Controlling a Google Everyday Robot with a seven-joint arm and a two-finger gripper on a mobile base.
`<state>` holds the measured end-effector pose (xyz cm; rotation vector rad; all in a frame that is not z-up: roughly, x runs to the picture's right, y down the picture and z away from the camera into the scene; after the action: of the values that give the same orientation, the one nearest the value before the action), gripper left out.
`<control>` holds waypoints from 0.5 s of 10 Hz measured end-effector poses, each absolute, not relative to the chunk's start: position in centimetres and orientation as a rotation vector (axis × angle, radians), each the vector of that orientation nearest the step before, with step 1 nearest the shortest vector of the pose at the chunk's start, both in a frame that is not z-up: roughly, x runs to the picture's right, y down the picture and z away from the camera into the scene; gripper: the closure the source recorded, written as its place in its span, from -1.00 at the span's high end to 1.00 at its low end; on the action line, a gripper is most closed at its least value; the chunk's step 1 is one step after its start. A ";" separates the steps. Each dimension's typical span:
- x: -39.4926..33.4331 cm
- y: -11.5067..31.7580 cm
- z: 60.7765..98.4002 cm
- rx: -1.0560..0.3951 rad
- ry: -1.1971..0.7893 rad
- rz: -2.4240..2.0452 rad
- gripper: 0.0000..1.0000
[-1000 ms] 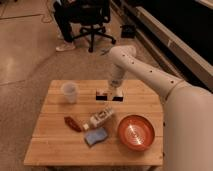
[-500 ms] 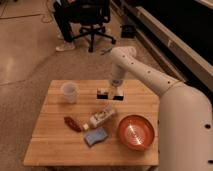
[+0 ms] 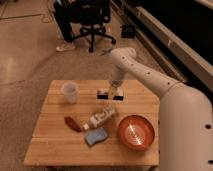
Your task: Place the eraser on the white sponge
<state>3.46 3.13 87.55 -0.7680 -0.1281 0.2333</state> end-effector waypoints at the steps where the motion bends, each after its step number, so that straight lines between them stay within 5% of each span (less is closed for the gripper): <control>1: 3.4 3.5 87.7 -0.770 -0.130 0.228 -0.60; 3: 2.8 5.0 85.5 -0.776 -0.143 0.197 -0.98; 5: 1.5 7.9 83.1 -0.790 -0.160 0.158 -1.00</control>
<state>1.55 7.88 83.08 -0.7904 -0.1598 0.1576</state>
